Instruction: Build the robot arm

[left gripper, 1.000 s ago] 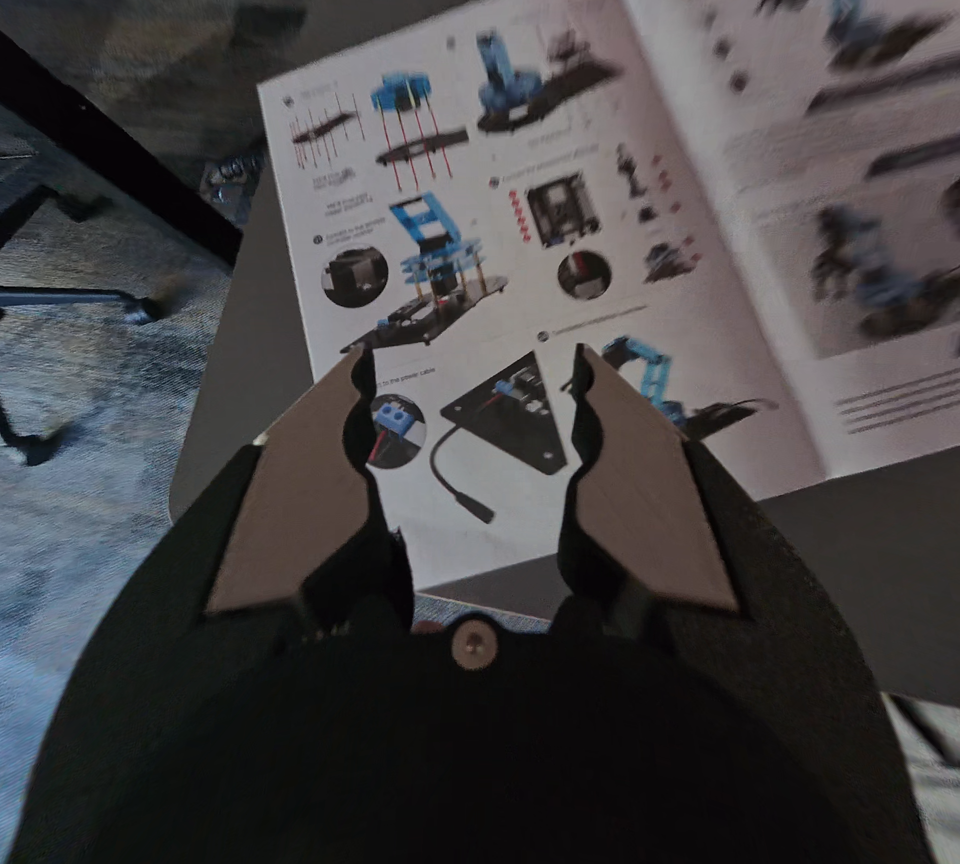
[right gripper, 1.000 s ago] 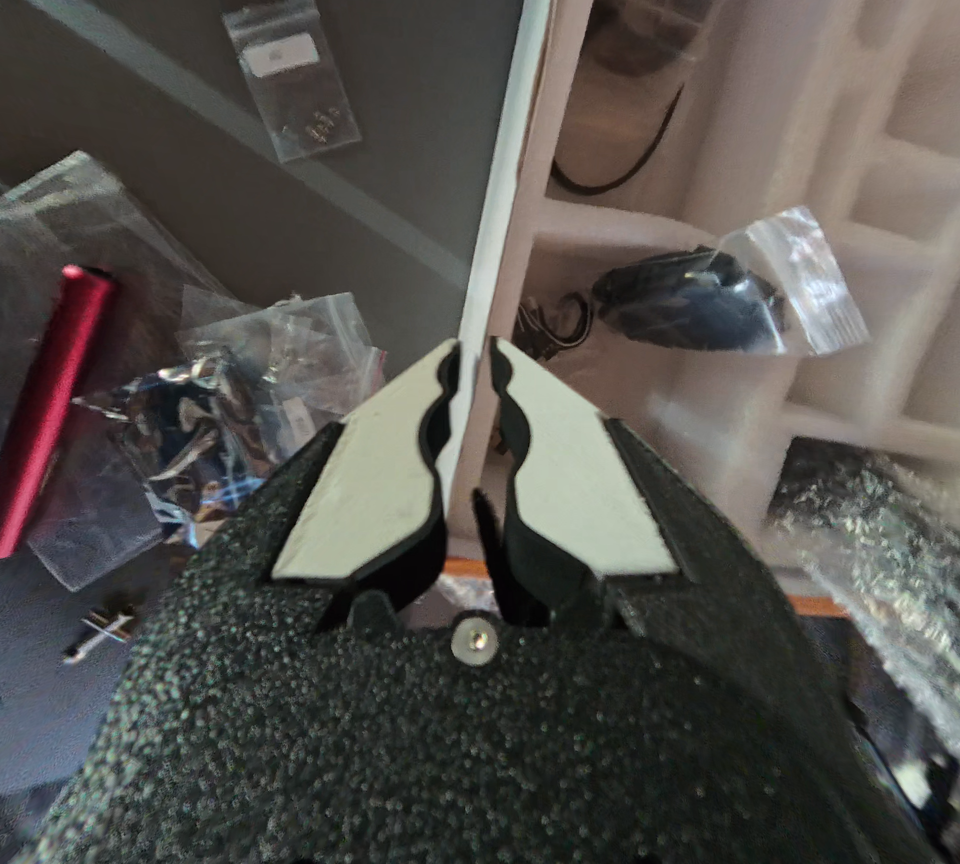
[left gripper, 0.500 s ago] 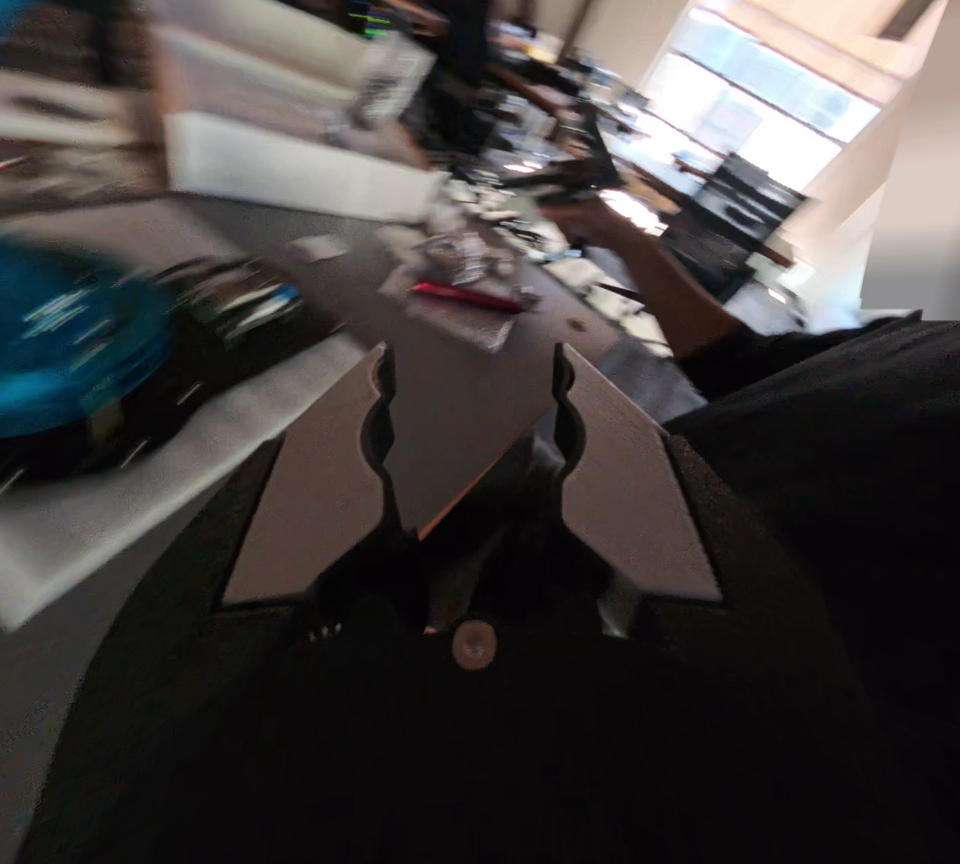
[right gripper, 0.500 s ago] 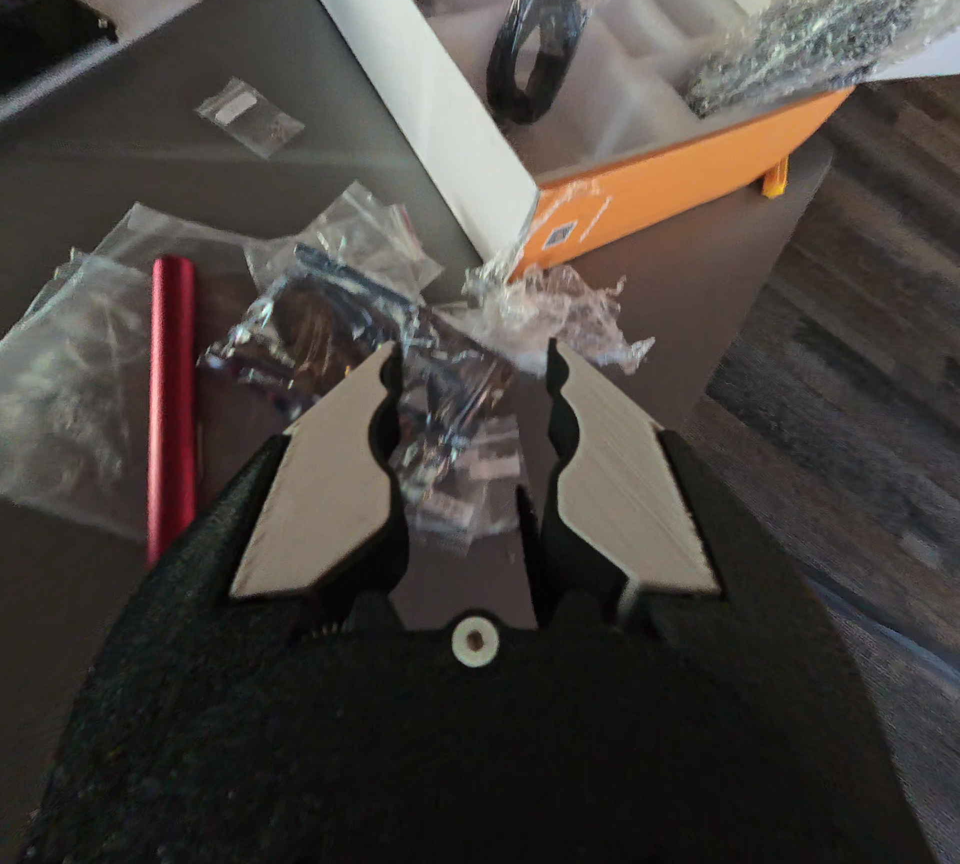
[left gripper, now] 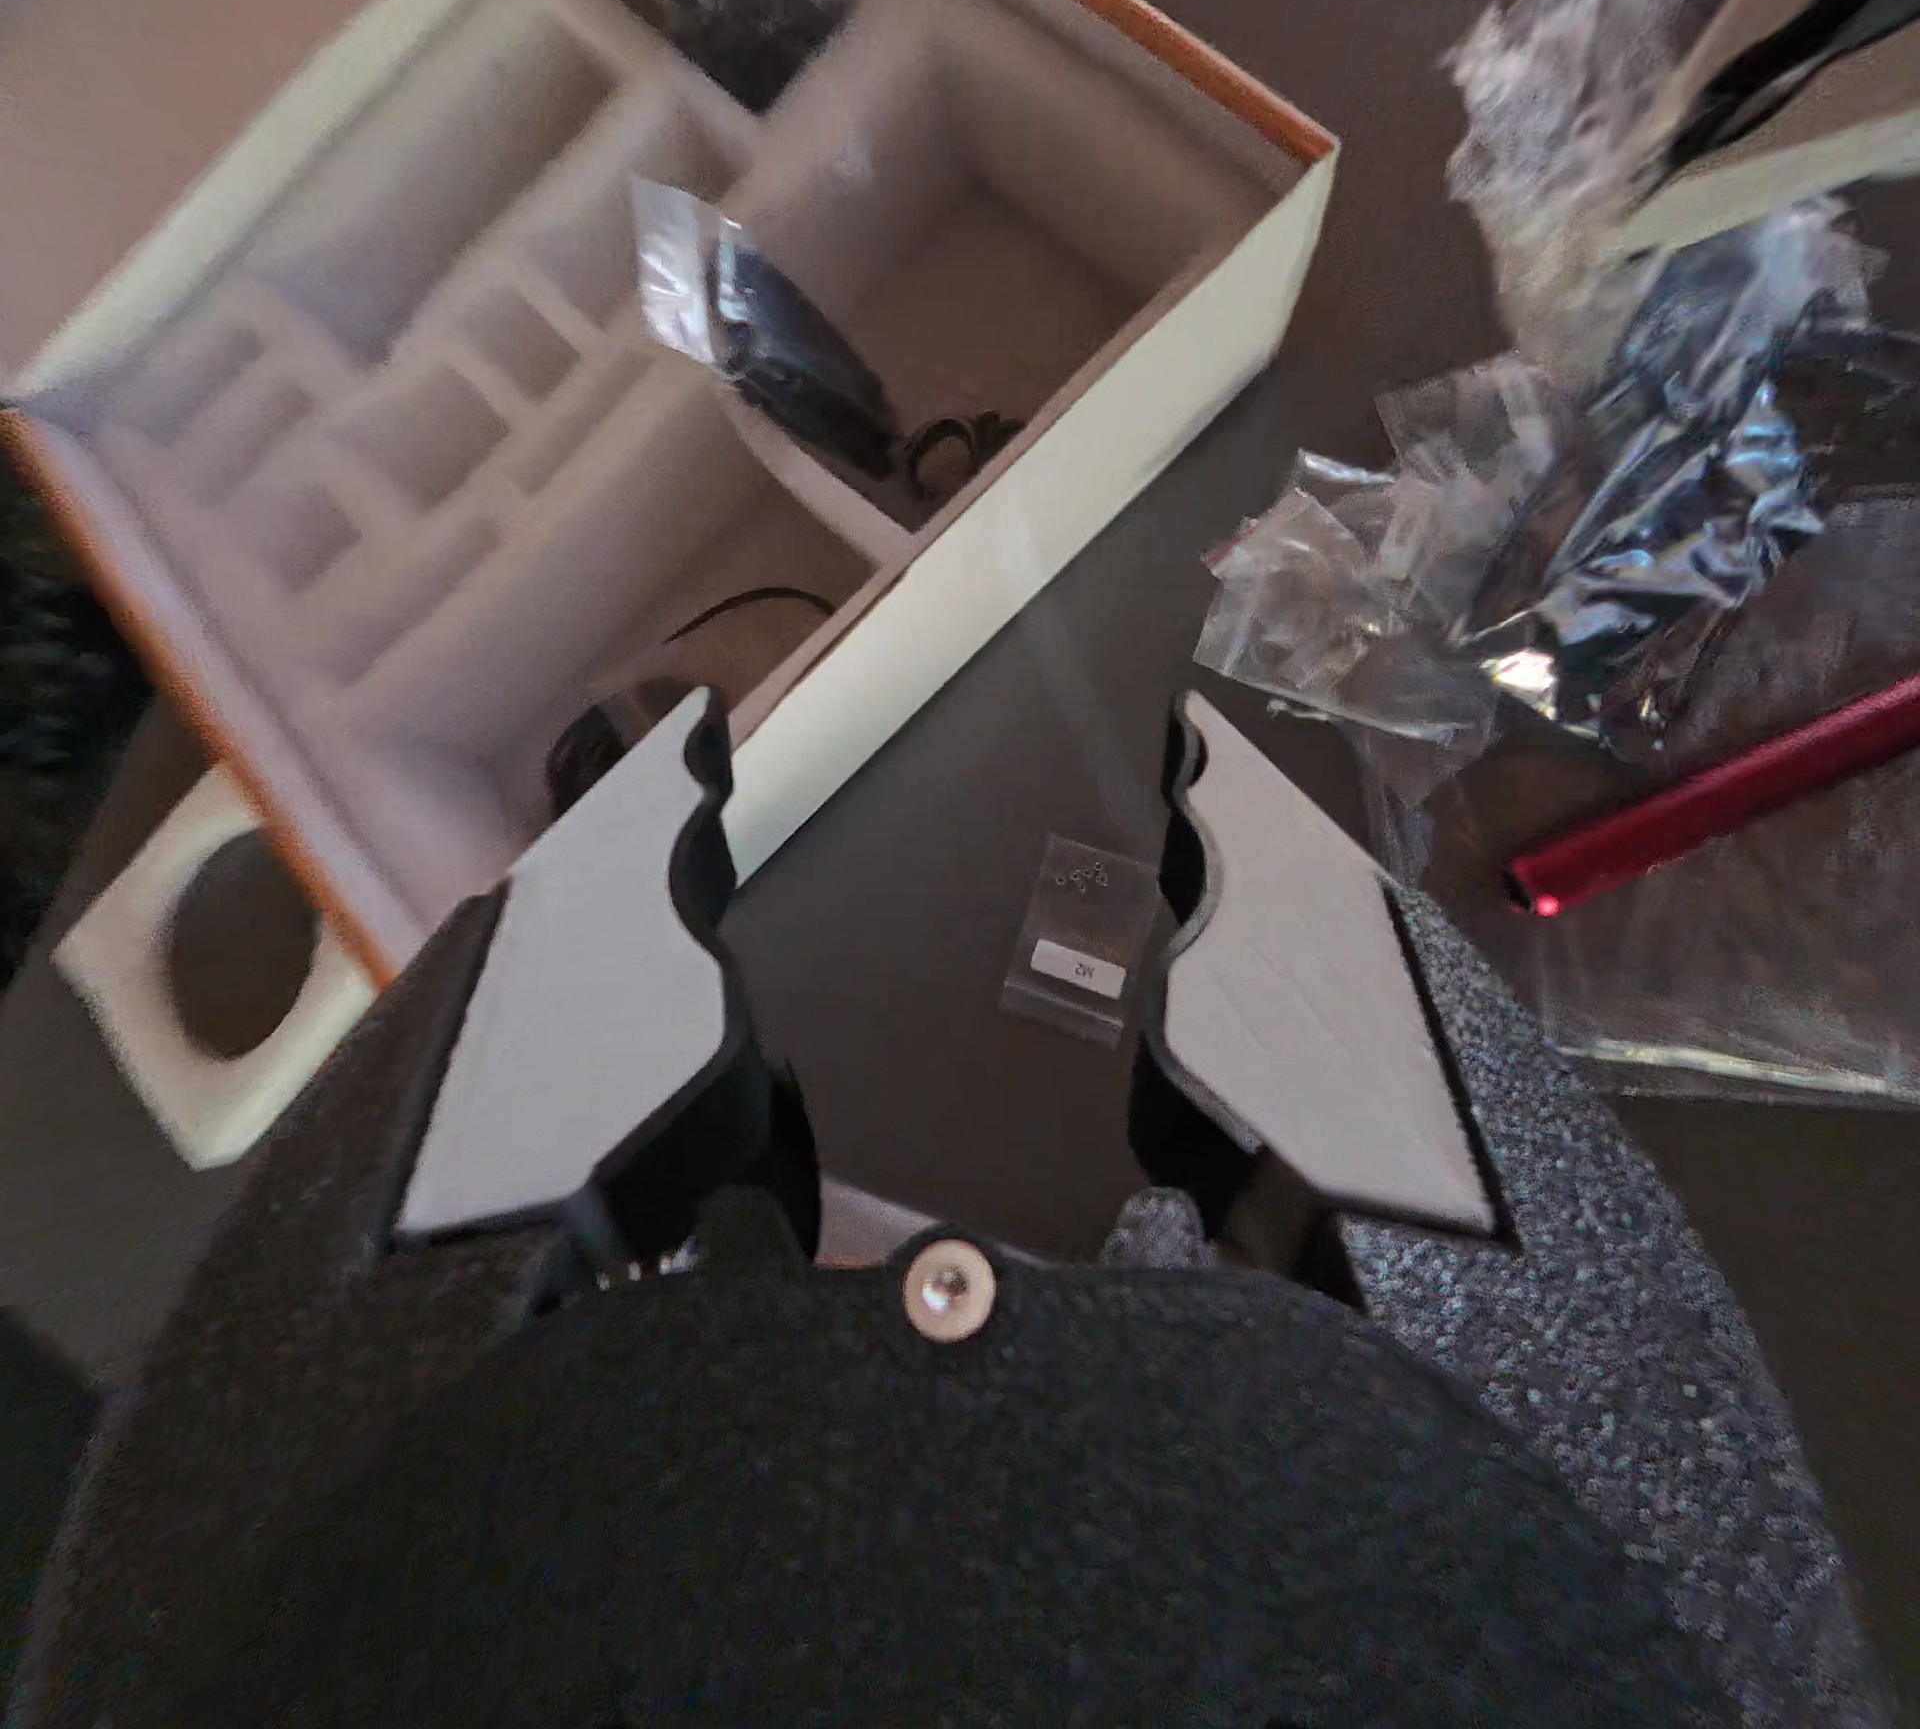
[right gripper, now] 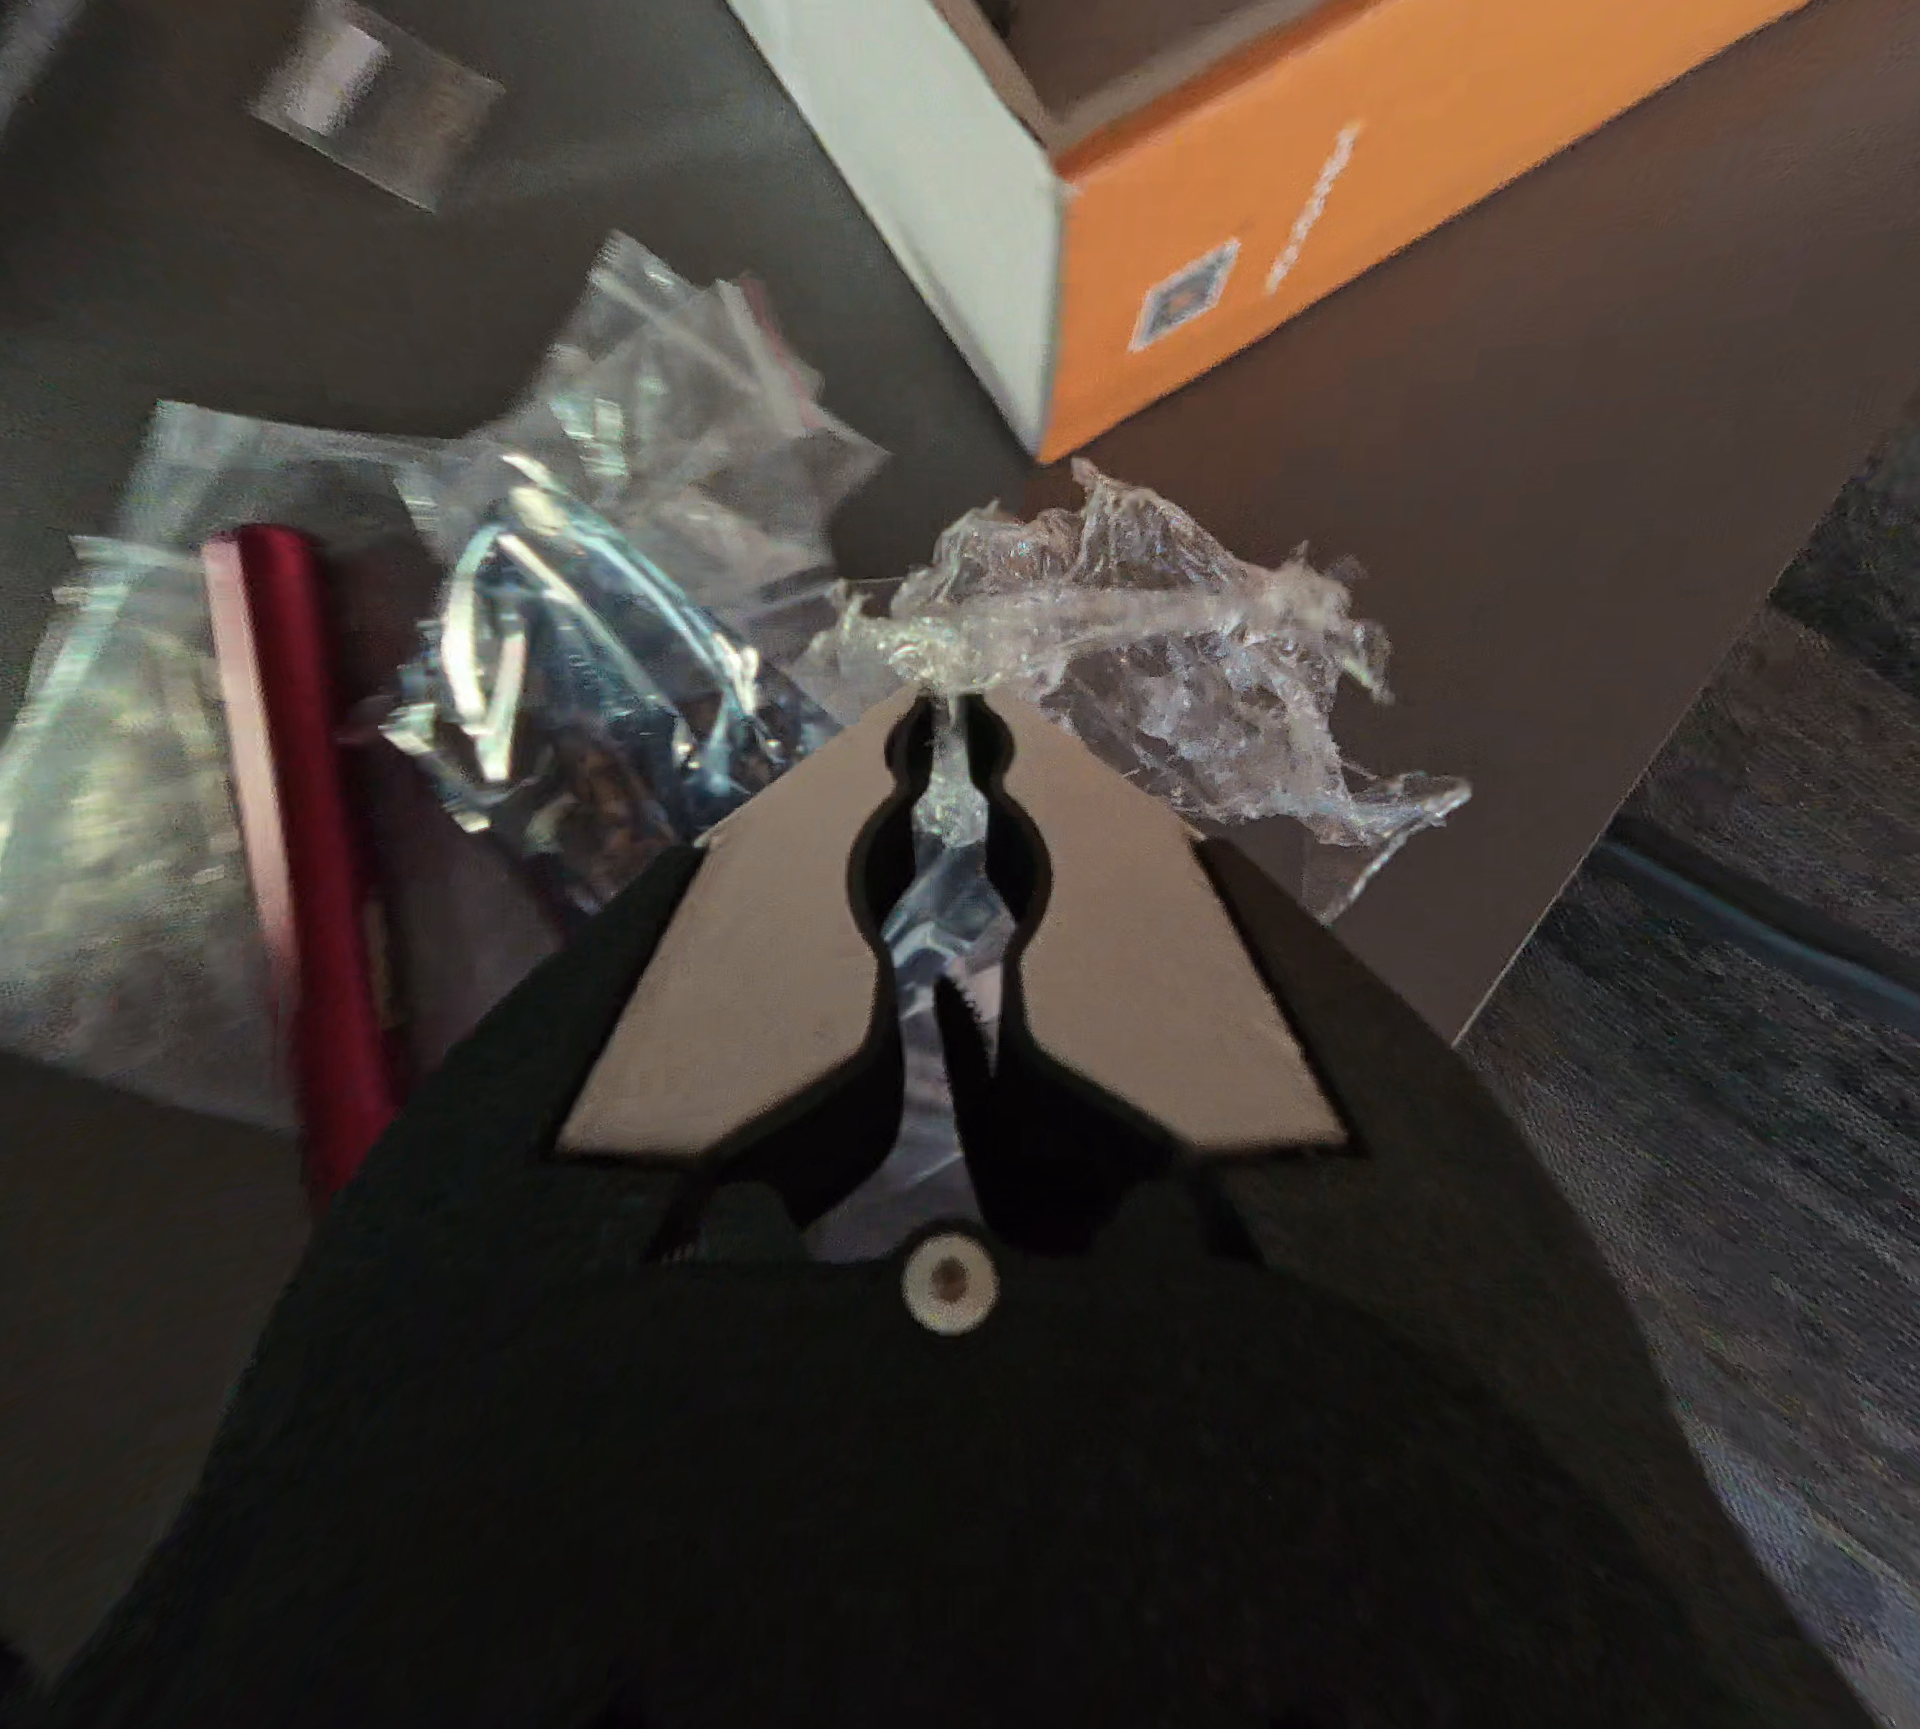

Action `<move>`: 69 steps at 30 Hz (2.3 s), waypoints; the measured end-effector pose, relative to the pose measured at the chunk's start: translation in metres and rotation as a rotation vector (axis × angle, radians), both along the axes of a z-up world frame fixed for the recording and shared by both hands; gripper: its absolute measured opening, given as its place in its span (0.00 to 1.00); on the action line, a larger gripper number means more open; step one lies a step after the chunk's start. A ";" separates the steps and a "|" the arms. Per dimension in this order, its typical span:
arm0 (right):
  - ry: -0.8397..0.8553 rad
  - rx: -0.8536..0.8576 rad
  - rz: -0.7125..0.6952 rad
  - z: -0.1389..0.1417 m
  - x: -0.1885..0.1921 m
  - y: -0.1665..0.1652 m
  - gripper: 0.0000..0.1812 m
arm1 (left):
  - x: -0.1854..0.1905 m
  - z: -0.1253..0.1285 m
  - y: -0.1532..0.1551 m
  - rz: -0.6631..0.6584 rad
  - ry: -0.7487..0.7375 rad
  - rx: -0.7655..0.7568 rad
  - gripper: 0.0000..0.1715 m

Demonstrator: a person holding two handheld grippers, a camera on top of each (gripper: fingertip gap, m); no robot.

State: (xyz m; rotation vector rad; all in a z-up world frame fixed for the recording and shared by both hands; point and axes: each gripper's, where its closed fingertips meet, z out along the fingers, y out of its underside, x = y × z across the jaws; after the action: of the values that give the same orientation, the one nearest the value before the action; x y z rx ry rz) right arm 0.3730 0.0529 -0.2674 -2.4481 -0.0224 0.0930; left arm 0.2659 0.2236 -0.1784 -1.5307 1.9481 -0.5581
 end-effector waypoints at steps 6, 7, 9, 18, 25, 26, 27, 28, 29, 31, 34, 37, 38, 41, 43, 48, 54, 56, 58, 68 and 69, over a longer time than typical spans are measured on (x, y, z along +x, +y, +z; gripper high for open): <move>-0.191 0.216 -0.058 0.069 -0.001 -0.048 0.02 | 0.009 -0.054 0.043 -0.078 0.160 -0.090 0.51; -0.146 0.263 -0.069 0.077 0.001 -0.047 0.02 | 0.008 -0.061 0.049 -0.078 0.175 -0.090 0.51; 0.020 0.258 -0.029 0.076 -0.007 -0.035 0.02 | 0.010 -0.071 0.062 -0.066 0.188 -0.080 0.51; 0.181 -0.158 0.505 -0.001 -0.072 -0.019 0.11 | 0.004 -0.085 0.078 -0.046 0.183 0.083 0.22; 0.179 0.128 0.348 0.050 -0.029 -0.017 0.31 | -0.003 -0.085 0.041 -0.086 0.204 0.136 0.22; 0.167 0.187 0.324 0.060 -0.021 -0.009 0.31 | -0.006 -0.084 0.033 -0.106 0.209 0.123 0.22; 0.155 0.233 0.289 0.068 -0.013 0.000 0.34 | -0.007 -0.080 0.028 -0.112 0.202 0.100 0.22; 0.142 0.267 0.245 0.072 -0.002 0.011 0.36 | -0.008 -0.074 0.025 -0.103 0.178 0.067 0.22; 0.122 0.295 0.194 0.074 0.009 0.022 0.38 | -0.009 -0.064 0.023 -0.087 0.136 0.025 0.23; 0.061 0.320 0.091 0.069 0.032 0.040 0.43 | -0.013 -0.040 0.024 -0.036 0.015 -0.060 0.26; 0.025 0.312 0.038 0.053 0.040 0.054 0.48 | -0.029 -0.011 0.053 0.185 -0.162 -0.127 0.29; -0.029 0.278 0.001 0.034 0.044 0.063 0.53 | -0.059 -0.018 0.091 0.484 -0.183 -0.105 0.43; -0.031 0.263 0.002 0.029 0.043 0.065 0.54 | -0.063 -0.023 0.091 0.516 -0.192 -0.143 0.43; -0.081 0.215 0.014 0.015 0.046 0.071 0.54 | -0.057 -0.038 0.079 0.523 -0.212 -0.317 0.43; -0.098 0.187 0.033 0.008 0.045 0.072 0.55 | -0.054 -0.058 0.080 0.533 -0.147 -0.302 0.43; -0.036 0.191 0.067 0.011 0.038 0.070 0.48 | -0.053 -0.085 0.059 0.479 -0.038 -0.178 0.51; -0.041 0.180 0.045 0.009 0.045 0.070 0.53 | -0.060 -0.086 0.036 0.459 -0.022 -0.171 0.51; -0.051 0.180 0.047 0.009 0.047 0.070 0.52 | -0.061 -0.087 0.036 0.452 -0.004 -0.140 0.51; -0.043 0.182 0.047 0.009 0.047 0.070 0.51 | -0.061 -0.087 0.036 0.451 -0.009 -0.150 0.50; -0.113 0.011 0.307 0.063 0.065 0.072 0.35 | -0.069 -0.049 0.036 0.453 -0.161 -0.244 0.44; -0.138 -0.060 0.391 0.060 0.060 0.083 0.36 | -0.067 -0.043 0.033 0.441 -0.183 -0.250 0.44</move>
State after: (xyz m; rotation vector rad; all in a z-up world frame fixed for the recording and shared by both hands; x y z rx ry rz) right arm 0.4335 0.1359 -0.2072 -2.4747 -0.5666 0.0976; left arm 0.1987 0.2569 -0.2212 -1.9180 1.3842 -0.7341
